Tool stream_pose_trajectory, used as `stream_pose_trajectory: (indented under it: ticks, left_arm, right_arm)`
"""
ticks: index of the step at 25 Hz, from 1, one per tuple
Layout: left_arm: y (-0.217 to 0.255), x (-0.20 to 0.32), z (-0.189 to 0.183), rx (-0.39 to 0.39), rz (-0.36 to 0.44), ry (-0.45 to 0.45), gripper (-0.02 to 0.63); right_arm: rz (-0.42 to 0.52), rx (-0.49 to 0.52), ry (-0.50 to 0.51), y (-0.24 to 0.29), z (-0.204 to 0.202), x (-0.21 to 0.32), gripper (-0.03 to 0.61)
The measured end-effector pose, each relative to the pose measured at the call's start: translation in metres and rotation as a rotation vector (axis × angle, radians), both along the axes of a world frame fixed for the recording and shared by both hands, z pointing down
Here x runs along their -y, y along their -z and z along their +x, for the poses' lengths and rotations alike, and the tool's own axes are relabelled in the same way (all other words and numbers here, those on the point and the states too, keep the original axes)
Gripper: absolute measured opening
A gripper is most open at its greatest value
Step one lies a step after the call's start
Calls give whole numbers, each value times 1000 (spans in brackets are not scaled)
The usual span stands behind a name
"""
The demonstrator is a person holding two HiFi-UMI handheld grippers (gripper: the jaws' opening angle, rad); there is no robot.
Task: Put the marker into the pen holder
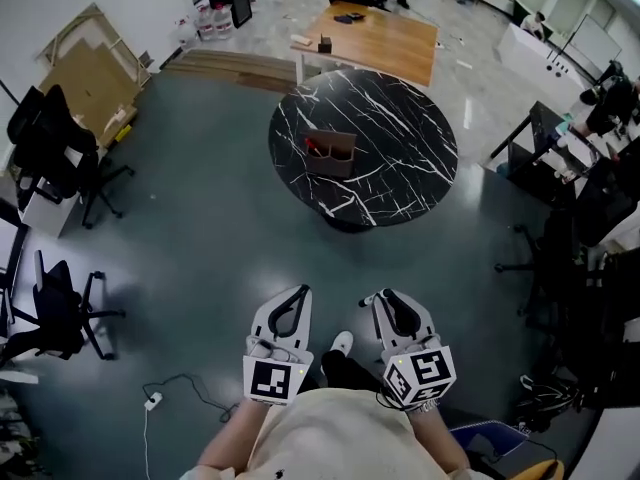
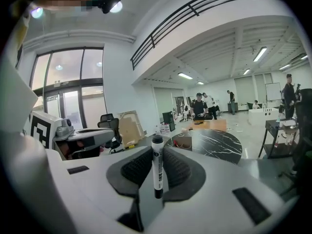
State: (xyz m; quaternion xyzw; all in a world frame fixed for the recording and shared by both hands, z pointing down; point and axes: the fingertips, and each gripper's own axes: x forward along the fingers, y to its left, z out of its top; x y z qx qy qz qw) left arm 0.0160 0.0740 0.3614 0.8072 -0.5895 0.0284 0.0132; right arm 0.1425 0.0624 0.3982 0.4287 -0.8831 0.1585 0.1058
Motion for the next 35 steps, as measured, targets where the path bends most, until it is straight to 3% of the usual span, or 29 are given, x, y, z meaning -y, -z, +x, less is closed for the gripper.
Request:
stream_pose_trajectory:
  ticks: [6,13,18,27,35]
  left_arm:
    - [6,31,9,10,19,73,11]
    - [2,67,-13,-8,7,131,11]
    - [-14,120,-18,167,18,-1,11]
    - [-26,280,-68,99,1,-102,11]
    - [-40,369,-104,134,-37,-220,11]
  right_arm:
    - [10,11,54,3,11,50,84]
    - [18,20,59,5,1,102,84]
    - [-5,-18,11,-9,-8,146,84]
    - [-4,-64,-73,-1,-58,282,84]
    - [49,-61,-86,3,-121,382,84]
